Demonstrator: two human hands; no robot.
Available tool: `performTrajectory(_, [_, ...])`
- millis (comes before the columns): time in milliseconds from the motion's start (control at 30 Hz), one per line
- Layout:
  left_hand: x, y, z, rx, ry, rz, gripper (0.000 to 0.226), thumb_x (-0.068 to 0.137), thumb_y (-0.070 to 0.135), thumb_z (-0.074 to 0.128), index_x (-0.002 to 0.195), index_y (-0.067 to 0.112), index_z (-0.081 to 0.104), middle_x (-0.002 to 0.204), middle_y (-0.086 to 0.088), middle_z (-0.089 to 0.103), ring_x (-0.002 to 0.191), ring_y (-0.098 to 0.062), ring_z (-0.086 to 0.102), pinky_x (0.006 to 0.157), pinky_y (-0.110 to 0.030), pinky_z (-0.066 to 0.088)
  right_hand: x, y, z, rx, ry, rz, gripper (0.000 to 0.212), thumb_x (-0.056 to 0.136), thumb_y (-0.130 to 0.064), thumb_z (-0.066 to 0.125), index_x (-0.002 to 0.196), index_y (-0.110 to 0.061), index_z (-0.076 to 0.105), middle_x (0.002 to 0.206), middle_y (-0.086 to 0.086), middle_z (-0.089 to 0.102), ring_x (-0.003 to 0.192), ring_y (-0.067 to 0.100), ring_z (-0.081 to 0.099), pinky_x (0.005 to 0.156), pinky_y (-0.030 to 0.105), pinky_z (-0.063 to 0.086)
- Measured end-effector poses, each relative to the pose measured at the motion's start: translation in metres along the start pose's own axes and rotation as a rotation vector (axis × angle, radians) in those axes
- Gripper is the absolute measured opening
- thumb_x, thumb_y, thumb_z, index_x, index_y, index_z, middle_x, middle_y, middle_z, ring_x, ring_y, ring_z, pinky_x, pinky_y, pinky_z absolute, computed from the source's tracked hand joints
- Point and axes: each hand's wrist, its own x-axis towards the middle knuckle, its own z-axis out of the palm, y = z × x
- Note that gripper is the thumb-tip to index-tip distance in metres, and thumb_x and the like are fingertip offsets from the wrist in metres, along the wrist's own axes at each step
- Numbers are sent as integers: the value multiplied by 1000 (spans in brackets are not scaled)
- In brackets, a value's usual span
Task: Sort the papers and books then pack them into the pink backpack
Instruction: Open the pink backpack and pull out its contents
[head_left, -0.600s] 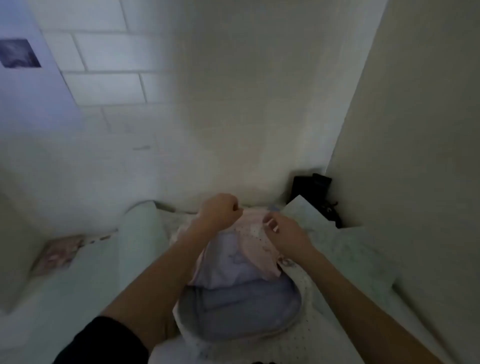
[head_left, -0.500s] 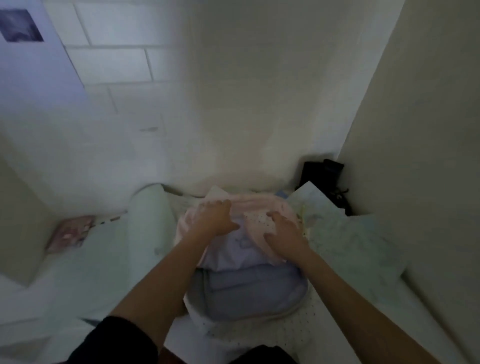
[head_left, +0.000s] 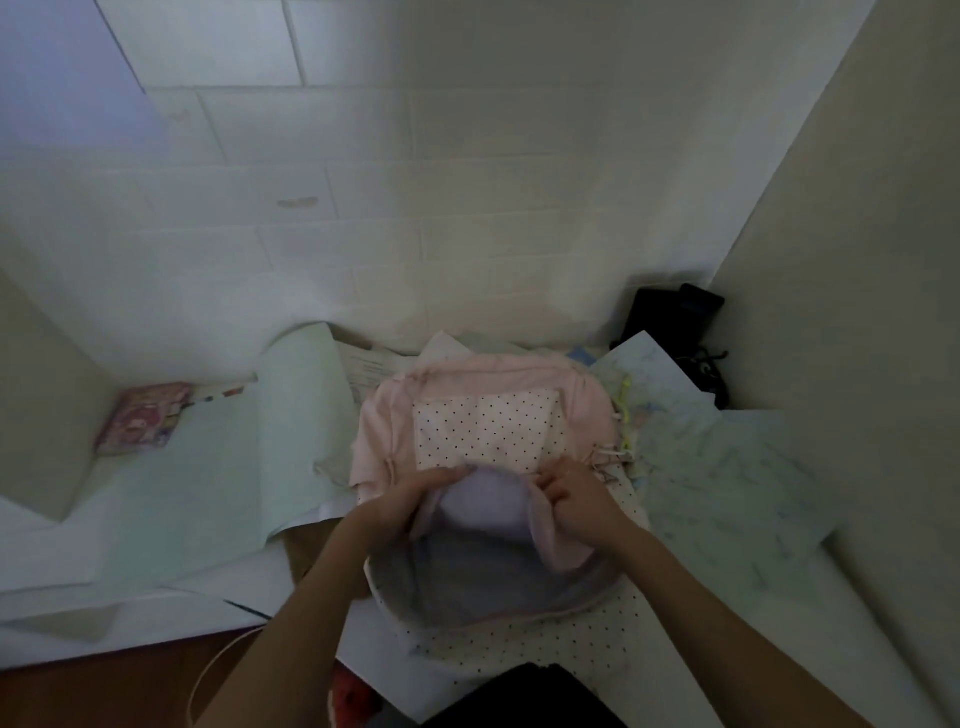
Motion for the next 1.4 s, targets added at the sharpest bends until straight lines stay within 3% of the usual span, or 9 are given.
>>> performTrajectory(133, [3,3,9,751,-161,-118,92,51,97,31,110,36,67,144,-1,44,136,-20,30,119,-45,11,-15,5,13,-43,-31,-1,23,69,-3,60,69,-18,78,102,-3,64,101,7,45,86,24,40])
performTrajectory(200, [8,2,18,870,-153,-88,78,69,89,22,105,38,70,142,7,48,138,-16,24,118,-43,-1,-18,2,19,108,130,57,26,74,3,55,70,-12,75,90,-1,68,94,9,51,84,27,42])
performTrajectory(367, [22,-5,30,1143,131,309,24,88,36,58,98,16,67,104,-2,68,95,-17,60,91,-31,46,-10,-4,20,324,480,197,16,85,-3,53,95,-16,56,90,-2,61,81,13,58,64,14,40])
performTrajectory(600, [45,17,55,907,282,526,39,83,33,64,118,15,59,106,-1,59,82,-12,56,77,-28,49,-1,-7,15,354,283,236,39,86,-7,62,125,-8,58,126,9,59,115,21,55,99,30,44])
performTrajectory(700, [54,24,65,769,221,522,24,79,26,68,87,4,66,77,-6,57,65,-15,51,62,-31,43,0,-9,9,266,269,135,41,81,4,56,117,-14,66,124,9,61,118,22,53,107,38,36])
performTrajectory(900, [65,26,76,671,379,573,29,74,29,74,75,8,55,71,-6,58,61,-15,47,59,-34,43,-2,-6,4,389,206,149,45,79,11,39,93,-29,51,97,-9,62,96,14,58,74,8,43])
performTrajectory(967, [67,27,76,623,416,596,22,79,27,71,72,10,60,67,-3,61,59,-13,51,60,-32,46,-1,-2,3,401,216,208,38,78,6,40,92,-30,43,99,-7,62,95,13,59,76,17,45])
performTrajectory(1167, [67,28,74,488,462,522,23,89,16,61,77,-3,56,71,-14,66,58,-17,65,57,-28,55,4,-4,7,11,205,197,12,87,-24,59,92,-18,51,91,-1,62,83,18,59,70,35,47])
performTrajectory(1400, [52,9,50,144,899,400,25,93,20,55,73,5,59,65,-6,61,63,-20,60,58,-26,48,5,-4,6,-554,288,94,21,90,-36,53,106,-21,55,93,3,67,91,25,61,90,43,35])
